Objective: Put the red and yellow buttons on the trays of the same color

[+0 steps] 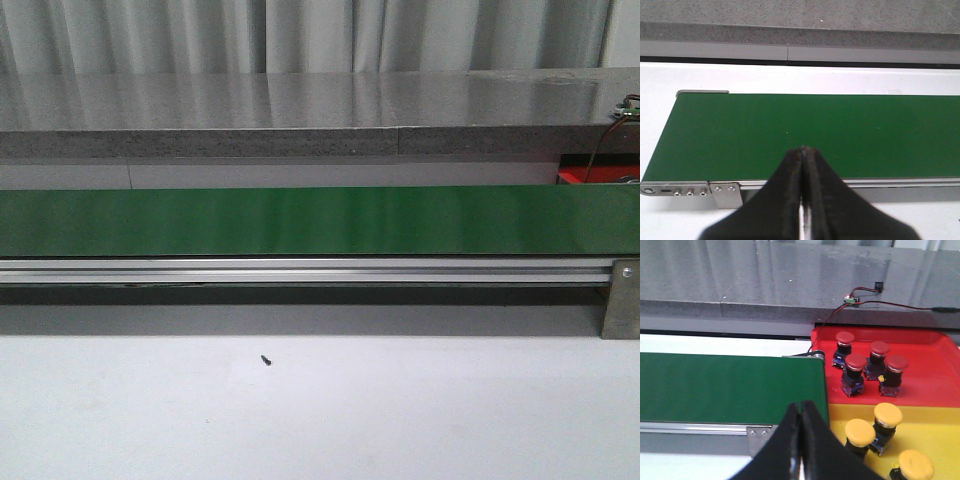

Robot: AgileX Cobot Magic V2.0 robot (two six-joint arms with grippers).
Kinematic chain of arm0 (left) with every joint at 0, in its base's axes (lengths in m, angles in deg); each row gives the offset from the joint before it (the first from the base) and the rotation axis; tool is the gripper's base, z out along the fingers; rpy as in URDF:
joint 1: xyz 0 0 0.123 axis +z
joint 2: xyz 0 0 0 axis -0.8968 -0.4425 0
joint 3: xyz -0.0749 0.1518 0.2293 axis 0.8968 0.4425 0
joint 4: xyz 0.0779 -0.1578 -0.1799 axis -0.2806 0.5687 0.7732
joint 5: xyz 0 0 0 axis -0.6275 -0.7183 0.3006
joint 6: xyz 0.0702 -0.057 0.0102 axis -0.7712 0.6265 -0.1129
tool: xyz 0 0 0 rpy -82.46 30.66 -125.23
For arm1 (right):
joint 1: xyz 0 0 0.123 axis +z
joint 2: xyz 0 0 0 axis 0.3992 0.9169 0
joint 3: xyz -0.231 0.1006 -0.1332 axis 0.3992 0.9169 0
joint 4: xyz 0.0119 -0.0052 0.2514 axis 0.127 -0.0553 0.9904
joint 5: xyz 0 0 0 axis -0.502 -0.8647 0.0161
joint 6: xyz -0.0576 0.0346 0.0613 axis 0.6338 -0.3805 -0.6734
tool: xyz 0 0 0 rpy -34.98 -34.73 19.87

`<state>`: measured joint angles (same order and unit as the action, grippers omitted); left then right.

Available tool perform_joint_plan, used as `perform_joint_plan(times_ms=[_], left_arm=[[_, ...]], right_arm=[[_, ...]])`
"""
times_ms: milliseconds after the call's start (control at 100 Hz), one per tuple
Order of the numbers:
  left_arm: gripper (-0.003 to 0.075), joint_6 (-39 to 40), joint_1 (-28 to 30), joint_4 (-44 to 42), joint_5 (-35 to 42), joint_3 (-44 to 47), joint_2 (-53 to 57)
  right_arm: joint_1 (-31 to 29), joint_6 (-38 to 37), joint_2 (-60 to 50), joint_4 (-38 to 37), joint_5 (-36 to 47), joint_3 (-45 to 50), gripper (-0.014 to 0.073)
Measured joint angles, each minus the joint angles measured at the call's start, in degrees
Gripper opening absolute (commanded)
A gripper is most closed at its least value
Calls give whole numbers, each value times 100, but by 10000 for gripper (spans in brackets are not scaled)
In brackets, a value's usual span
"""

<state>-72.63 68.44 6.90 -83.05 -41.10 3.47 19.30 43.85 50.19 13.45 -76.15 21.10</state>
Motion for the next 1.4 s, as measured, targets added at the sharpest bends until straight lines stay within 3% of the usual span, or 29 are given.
perform_joint_plan(times_ms=[120, 310, 600, 910, 1400], left_arm=[[-20, 0, 0, 0, 0, 0, 0], [-20, 0, 0, 0, 0, 0, 0], [-20, 0, 0, 0, 0, 0, 0], [-20, 0, 0, 0, 0, 0, 0], [-20, 0, 0, 0, 0, 0, 0]], right_arm=[[112, -773, -480, -485, 349, 586, -68], [162, -1112, -1298, -708, 484, 1287, -68], [184, -1198, -1513, -740, 632, 1909, -68], [569, -1211, -1513, -808, 900, 2020, -68], [569, -1224, -1513, -833, 1368, 2186, -68]])
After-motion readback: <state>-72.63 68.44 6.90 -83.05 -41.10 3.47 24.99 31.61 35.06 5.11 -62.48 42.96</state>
